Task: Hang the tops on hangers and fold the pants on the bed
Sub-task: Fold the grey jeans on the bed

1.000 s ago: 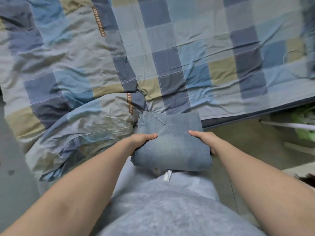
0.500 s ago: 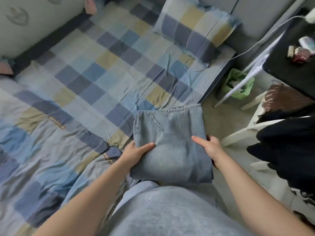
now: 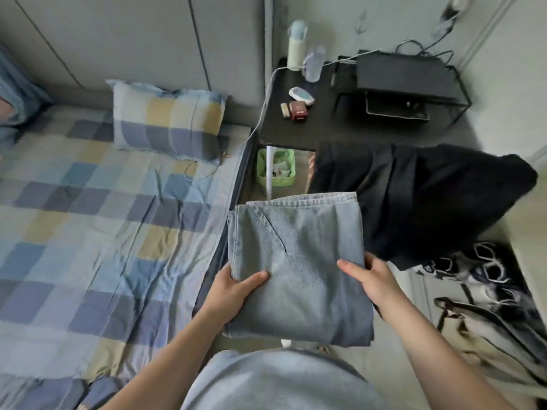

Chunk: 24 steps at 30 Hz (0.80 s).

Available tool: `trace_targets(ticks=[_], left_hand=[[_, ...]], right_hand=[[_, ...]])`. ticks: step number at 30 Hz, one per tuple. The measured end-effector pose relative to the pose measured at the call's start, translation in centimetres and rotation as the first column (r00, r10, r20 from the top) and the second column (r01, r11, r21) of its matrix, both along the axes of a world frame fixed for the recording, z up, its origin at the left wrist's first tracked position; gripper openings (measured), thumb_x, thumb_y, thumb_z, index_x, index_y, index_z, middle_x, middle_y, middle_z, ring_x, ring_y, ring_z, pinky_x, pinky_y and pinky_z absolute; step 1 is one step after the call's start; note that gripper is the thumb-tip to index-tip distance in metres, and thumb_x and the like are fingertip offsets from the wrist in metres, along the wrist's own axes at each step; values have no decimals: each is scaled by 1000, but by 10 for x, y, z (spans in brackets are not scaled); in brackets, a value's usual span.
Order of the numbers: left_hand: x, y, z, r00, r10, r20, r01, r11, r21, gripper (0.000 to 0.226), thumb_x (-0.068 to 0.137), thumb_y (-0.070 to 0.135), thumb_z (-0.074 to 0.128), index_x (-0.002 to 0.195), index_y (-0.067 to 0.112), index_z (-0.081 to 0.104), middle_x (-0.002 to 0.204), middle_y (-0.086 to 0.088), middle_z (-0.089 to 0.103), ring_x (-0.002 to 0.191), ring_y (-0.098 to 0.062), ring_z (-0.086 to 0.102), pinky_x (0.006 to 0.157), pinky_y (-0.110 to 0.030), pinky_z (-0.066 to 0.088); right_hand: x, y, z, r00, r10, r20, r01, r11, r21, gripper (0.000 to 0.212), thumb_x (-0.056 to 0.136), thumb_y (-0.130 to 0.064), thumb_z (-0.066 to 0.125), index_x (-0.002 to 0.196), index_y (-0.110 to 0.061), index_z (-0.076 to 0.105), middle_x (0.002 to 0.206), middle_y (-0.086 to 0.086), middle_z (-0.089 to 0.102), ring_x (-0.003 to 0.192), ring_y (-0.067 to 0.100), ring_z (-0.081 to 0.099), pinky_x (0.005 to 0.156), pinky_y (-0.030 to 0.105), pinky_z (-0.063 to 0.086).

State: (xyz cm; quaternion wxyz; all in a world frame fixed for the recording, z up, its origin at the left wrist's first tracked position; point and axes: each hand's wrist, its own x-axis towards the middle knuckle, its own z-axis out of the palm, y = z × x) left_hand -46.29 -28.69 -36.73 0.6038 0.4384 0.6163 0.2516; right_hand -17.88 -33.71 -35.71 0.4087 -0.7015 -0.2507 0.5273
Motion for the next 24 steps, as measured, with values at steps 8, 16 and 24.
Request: trace_targets(ticks=[8, 16, 24], left_hand=[[208, -10, 4, 923, -383, -16, 384, 922, 49, 41, 74, 31, 88, 107, 23, 66, 98, 12, 77, 93, -6, 72, 85, -30, 58], [374, -21, 11, 710, -703, -44, 704, 709, 32, 39, 76, 35, 86, 108, 28, 64, 97, 14, 75, 84, 6, 69, 67, -11, 50], [526, -13, 6, 526, -848, -59, 849, 528, -12, 34, 80, 32, 84, 105, 22, 65, 98, 6, 75, 92, -13, 71, 77, -29, 56]], right_hand=[[186, -101, 9, 949, -316, 22, 316, 949, 3, 28, 81, -17, 81, 107, -13, 70, 97, 8, 78, 90, 30, 75, 89, 49, 57], [282, -197, 17, 779, -627, -3, 626, 779, 35, 40, 80, -22, 81, 117, -21, 66, 106, -1, 76, 93, 22, 74, 85, 44, 58], [345, -230, 10, 534, -846, 8, 846, 534, 12, 65, 61, -45, 91, 114, -21, 64, 108, 0, 75, 96, 25, 73, 88, 51, 58]])
